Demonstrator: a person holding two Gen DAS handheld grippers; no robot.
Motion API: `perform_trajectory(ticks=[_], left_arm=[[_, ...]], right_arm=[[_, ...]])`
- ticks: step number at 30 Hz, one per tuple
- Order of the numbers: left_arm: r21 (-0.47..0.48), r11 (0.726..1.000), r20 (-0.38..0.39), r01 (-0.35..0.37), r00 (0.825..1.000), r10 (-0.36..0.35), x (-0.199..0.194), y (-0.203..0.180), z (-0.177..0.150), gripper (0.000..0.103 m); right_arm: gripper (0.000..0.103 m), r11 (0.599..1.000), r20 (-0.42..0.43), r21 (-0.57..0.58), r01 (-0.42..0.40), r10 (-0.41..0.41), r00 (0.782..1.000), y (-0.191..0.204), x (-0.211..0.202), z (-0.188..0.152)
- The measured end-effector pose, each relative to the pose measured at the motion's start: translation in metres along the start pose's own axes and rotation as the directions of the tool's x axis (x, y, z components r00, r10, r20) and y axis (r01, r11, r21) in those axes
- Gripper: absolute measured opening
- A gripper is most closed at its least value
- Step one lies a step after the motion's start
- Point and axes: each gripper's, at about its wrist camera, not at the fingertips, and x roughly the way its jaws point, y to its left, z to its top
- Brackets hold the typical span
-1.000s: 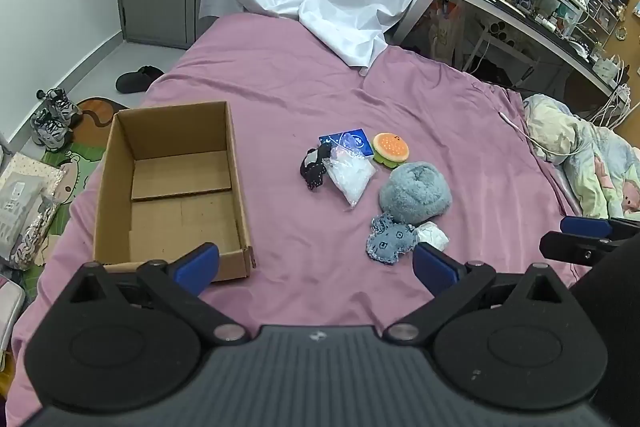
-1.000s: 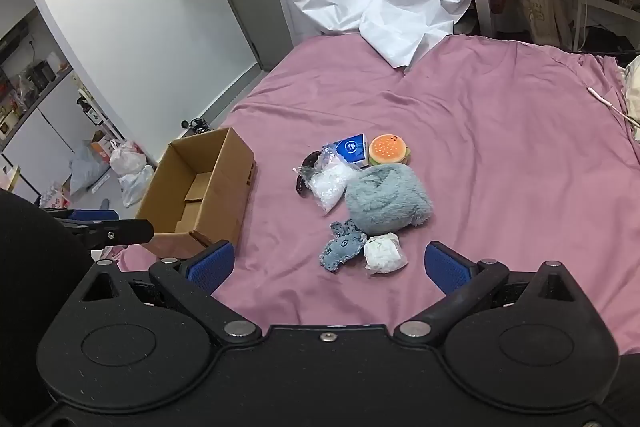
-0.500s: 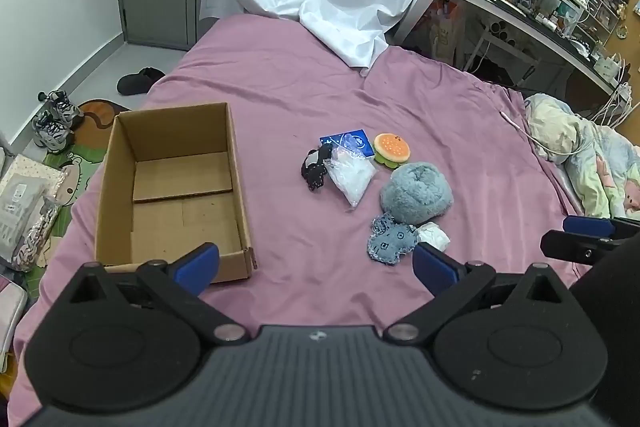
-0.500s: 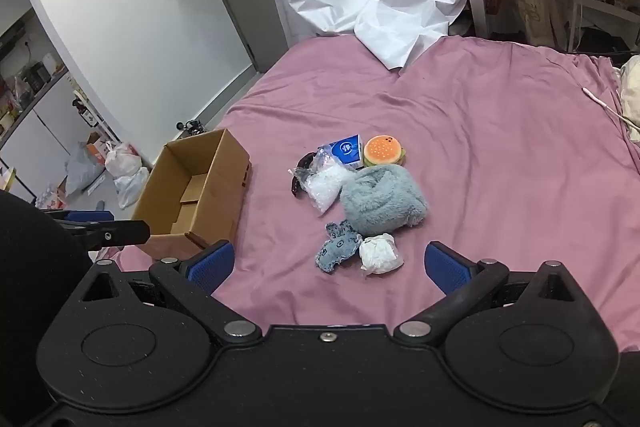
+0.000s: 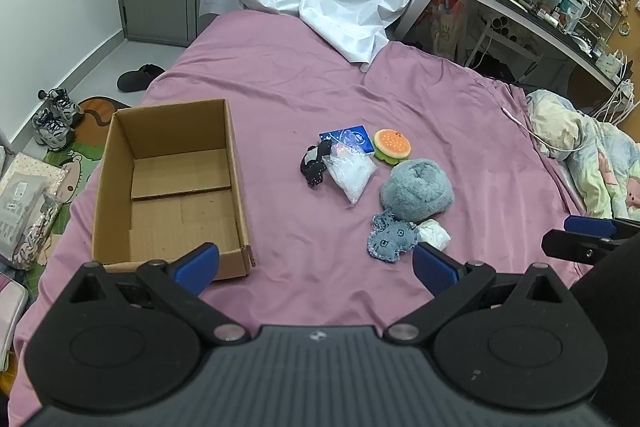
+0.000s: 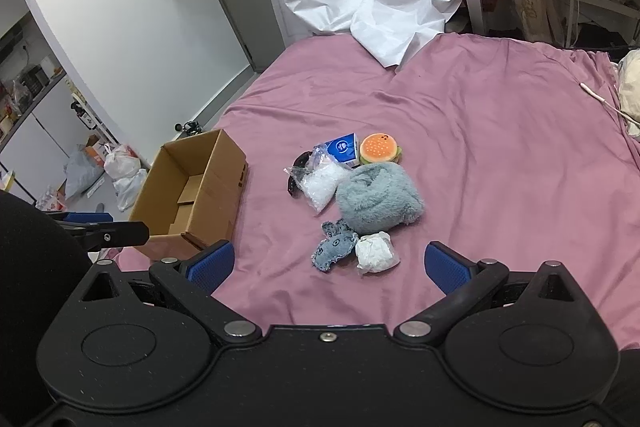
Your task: Organize soft objects
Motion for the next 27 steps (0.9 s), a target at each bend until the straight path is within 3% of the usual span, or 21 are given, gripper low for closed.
perform_trajectory(ticks=[27], left_arm=[[0.001, 1.000, 0.002, -0.003, 1.000, 0.003, 0.0001, -0.0009, -0.0007, 0.102]], right_arm=[[0.102, 1.000, 0.002, -0.003, 0.001, -0.001, 1.000, -0.0002, 0.0004, -0.0006]])
